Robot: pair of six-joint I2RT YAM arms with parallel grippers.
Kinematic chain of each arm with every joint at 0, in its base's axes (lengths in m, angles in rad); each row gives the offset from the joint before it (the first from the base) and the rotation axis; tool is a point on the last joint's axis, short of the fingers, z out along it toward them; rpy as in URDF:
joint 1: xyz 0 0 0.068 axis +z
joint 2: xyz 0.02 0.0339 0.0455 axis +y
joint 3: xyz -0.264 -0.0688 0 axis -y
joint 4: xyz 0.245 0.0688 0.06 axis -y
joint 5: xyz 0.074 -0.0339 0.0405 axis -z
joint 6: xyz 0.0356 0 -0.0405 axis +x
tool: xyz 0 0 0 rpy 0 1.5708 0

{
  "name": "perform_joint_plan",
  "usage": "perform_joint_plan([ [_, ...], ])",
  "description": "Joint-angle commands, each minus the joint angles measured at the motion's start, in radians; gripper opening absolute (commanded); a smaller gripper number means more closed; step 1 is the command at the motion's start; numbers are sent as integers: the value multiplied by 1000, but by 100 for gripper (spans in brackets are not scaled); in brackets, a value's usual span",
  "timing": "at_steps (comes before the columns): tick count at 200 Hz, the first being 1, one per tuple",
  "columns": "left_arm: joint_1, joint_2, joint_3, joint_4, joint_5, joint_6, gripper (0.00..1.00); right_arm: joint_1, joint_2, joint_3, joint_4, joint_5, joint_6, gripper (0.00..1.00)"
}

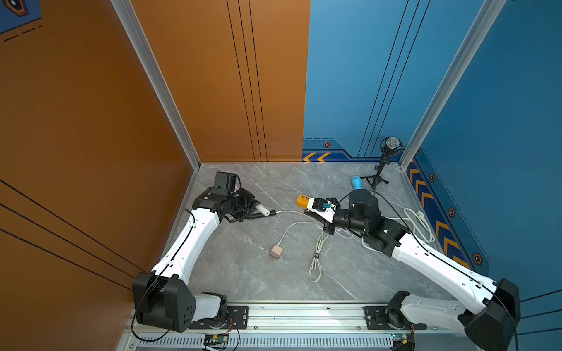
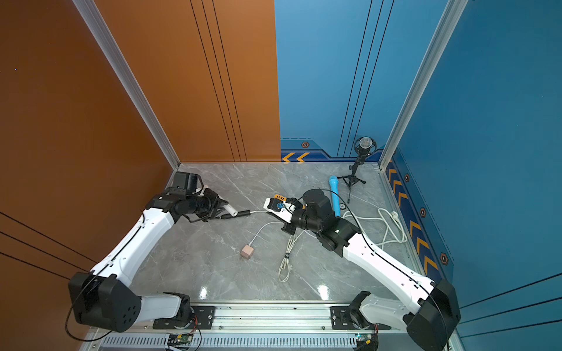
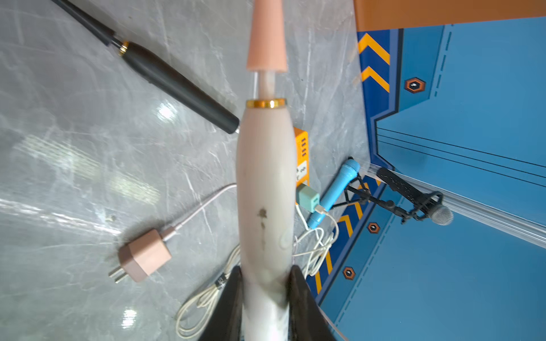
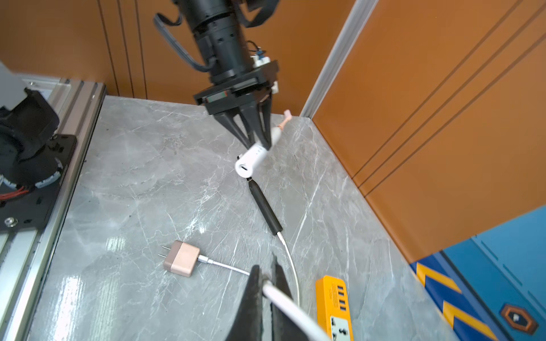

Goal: Charge the electric toothbrush
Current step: Pick up the electric toothbrush from the center of the board, then insert the charging cable into the electric toothbrush.

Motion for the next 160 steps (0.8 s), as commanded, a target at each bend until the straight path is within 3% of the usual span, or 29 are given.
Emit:
perform_joint_plan([
  [1,-32,56,107,-4,138,-96,0,19,30,9,87,-67,-252,0],
  [28,-49,184,238,-5,339,-88,0,-2,61,62,16,-159,-505,0],
  [44,-56,245,299,-6,423,-67,0,-48,77,98,5,-240,-538,0],
  [160,-94,329,383,-6,573,-35,0,-109,196,257,-71,-273,-828,0],
])
